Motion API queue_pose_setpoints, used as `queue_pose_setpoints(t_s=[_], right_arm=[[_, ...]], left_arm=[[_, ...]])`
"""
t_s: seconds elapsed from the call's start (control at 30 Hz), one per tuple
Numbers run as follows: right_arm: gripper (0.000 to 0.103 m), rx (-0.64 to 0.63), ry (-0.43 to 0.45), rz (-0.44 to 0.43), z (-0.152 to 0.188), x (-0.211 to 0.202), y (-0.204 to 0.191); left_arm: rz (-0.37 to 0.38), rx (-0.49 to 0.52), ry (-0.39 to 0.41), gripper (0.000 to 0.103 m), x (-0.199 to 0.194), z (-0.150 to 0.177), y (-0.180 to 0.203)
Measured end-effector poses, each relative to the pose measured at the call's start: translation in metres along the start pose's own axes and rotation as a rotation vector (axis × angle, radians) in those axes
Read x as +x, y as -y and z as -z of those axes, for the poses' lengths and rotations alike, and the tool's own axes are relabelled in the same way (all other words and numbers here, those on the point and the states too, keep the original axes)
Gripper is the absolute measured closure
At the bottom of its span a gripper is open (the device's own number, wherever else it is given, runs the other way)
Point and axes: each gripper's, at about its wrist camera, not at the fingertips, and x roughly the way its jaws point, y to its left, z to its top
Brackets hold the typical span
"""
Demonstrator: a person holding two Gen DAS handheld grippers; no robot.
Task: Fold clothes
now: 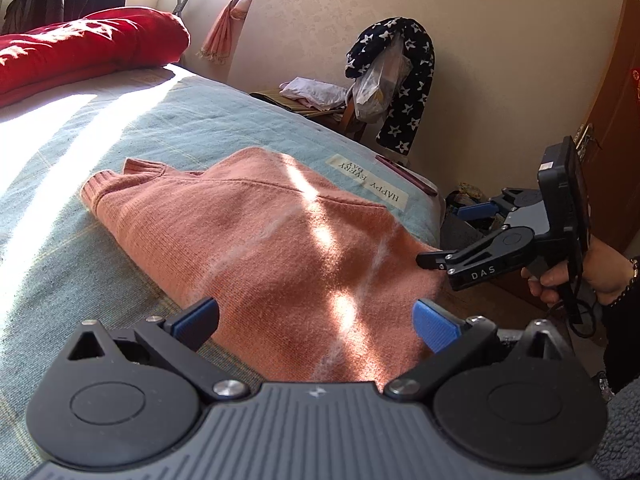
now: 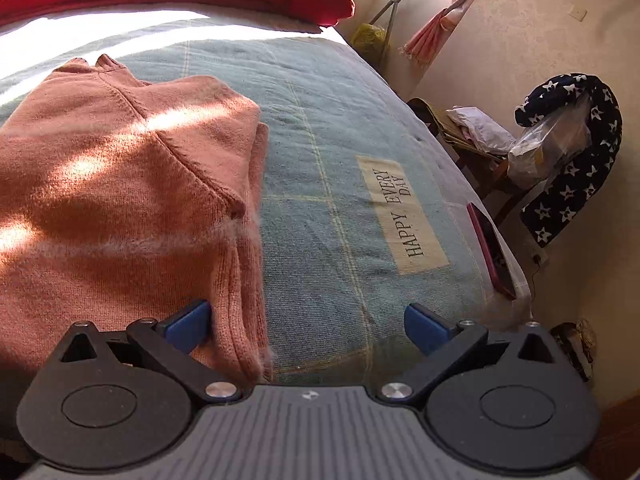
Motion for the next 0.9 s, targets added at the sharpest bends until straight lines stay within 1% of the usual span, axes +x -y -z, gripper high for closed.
queue_pose_setpoints(t_s=[0.07,0.17,0.2,0.33,0.43,0.53,0.73,0.77,0.8,0.83,0.9], right_arm=[[0.0,0.014,0.038,-0.043,0.001,-0.011,0.004],[0.0,-0.037,0.098,-0.126,0.0,-0.025,-0.002],[0.0,-0.052,0.096,-0.141,0.001,-0.025,-0.004],[0.0,-0.071,0.011,-0.138,0.012,-0.01,-0.01],[0.0,-0.005,-0.012,-0.139,0.021,-0.009,0.004],[0.0,0.01,0.028,-0.124,0.02,-0.018,0.012],[0.0,0.042,0.059,-0.075,0.013,-0.006,0.019],[0.0,0.051,0.048,-0.064,0.013,-0.001,0.02],[0.0,0.076,0.029,-0.069,0.016,0.004,0.022],[0.0,0.102,0.03,-0.09,0.017,0.003,0.025],[0.0,0.115,0.059,-0.111,0.015,-0.004,0.026]], left_arm=[[-0.003,-0.008,-0.005,0.001,-0.001,0.0,-0.001],[0.003,0.0,-0.008,0.001,0.002,-0.002,0.001],[0.003,0.006,-0.01,0.001,0.003,-0.002,0.002],[-0.003,0.029,-0.024,0.001,0.007,0.0,0.01],[-0.004,0.04,-0.04,0.001,0.008,0.001,0.013],[0.003,0.055,-0.041,0.001,0.008,0.0,0.018],[0.01,0.084,-0.056,0.001,0.013,-0.003,0.029],[0.006,0.092,-0.061,0.001,0.013,-0.002,0.03],[0.001,0.1,-0.066,0.001,0.012,-0.002,0.03],[-0.006,0.104,-0.067,0.001,0.011,-0.002,0.03],[-0.017,0.096,-0.064,0.001,0.01,-0.001,0.027]])
